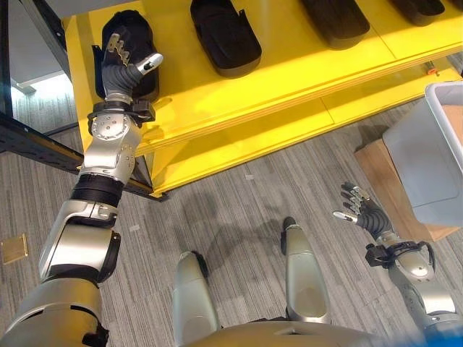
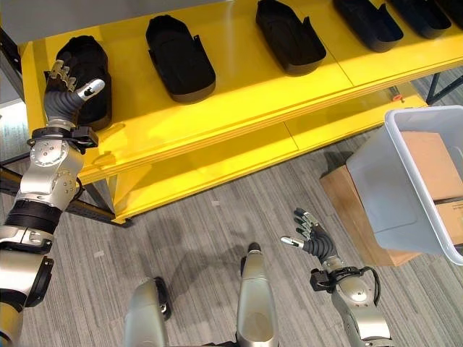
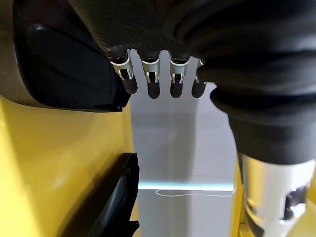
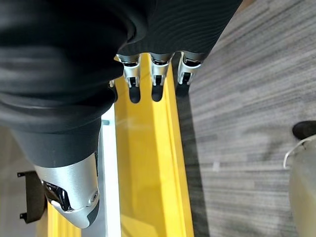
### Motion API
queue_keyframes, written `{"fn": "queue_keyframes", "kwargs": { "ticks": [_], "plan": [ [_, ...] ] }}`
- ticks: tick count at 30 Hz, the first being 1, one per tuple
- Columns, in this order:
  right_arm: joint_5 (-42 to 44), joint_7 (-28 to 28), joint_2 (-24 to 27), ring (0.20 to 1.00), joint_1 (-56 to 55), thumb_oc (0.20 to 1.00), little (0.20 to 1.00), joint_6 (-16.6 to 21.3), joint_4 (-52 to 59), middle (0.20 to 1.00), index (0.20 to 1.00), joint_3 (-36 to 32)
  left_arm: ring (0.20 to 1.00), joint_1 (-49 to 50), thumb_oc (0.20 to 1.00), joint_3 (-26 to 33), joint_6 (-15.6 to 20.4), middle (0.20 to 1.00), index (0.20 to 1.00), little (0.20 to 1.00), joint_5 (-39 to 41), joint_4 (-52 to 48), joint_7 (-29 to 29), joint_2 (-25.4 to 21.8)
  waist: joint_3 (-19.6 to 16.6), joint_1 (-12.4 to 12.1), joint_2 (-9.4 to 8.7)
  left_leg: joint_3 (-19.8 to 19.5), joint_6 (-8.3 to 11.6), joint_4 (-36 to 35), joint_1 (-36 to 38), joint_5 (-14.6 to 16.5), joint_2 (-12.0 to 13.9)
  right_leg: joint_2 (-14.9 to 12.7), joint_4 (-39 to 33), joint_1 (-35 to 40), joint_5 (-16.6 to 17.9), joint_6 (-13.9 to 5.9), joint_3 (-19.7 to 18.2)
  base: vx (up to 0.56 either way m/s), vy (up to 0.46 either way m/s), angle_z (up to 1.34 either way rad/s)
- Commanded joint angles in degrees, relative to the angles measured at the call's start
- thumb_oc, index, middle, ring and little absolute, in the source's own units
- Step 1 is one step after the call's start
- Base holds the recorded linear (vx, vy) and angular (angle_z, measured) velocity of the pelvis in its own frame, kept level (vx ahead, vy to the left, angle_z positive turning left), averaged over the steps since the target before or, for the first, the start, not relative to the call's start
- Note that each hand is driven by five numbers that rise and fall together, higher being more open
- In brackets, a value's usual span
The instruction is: Move parts from the plastic box to the shelf.
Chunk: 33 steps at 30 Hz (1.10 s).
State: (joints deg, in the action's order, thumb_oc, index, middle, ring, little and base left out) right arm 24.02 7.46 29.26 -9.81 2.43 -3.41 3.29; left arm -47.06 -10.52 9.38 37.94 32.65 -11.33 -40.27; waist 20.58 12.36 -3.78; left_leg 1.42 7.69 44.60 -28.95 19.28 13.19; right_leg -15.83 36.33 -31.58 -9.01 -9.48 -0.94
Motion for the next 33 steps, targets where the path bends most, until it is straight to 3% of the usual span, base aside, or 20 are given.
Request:
{"fn": "queue_keyframes", "kwargs": {
  "ticks": [1,12,25,33],
  "plan": [
    [2.23,-0.73,0.75,1.000,0.95,1.000,1.000,2.32,0.72,1.000,1.000,-1.24,1.000,-6.11,1.000,-0.83,3.34,1.000,1.000,1.000,3.41,3.33,0.28,-6.88,-1.63,-0.39,0.53,-2.66,-1.71,-6.28,-0.47,-5.13,-0.20,-0.61,-0.05,5.96,-6.66,2.58,0.24,0.01,0.007,-0.05],
    [3.14,-1.11,0.41,1.000,0.95,1.000,1.000,2.35,0.01,1.000,1.000,-0.36,1.000,-12.03,1.000,-2.57,3.30,1.000,1.000,1.000,7.02,10.85,0.39,-9.67,-1.58,-0.09,0.57,-2.20,-1.87,-6.64,-0.97,-5.05,-0.27,-0.92,-2.66,6.70,-5.32,1.80,0.43,0.00,0.002,-0.01],
    [4.27,-1.09,0.73,1.000,2.89,1.000,1.000,2.52,-1.53,1.000,1.000,1.18,1.000,-17.09,1.000,-6.71,4.28,1.000,1.000,1.000,8.09,12.93,1.19,-12.03,-1.99,-0.09,0.03,-0.86,-2.44,-9.42,-1.53,-5.98,-1.68,-1.88,-13.35,9.72,0.88,-0.31,1.33,0.01,0.046,-0.03],
    [4.40,-0.79,1.08,1.000,2.75,1.000,1.000,2.53,-1.55,1.000,1.000,1.40,1.000,-19.47,1.000,-8.90,3.89,1.000,1.000,1.000,6.48,16.07,1.99,-12.30,-2.15,0.52,-0.80,0.72,-2.75,-8.55,-2.43,-5.17,-1.13,-1.82,-19.21,10.56,4.29,-1.65,1.01,0.01,0.046,-0.04]
  ]
}}
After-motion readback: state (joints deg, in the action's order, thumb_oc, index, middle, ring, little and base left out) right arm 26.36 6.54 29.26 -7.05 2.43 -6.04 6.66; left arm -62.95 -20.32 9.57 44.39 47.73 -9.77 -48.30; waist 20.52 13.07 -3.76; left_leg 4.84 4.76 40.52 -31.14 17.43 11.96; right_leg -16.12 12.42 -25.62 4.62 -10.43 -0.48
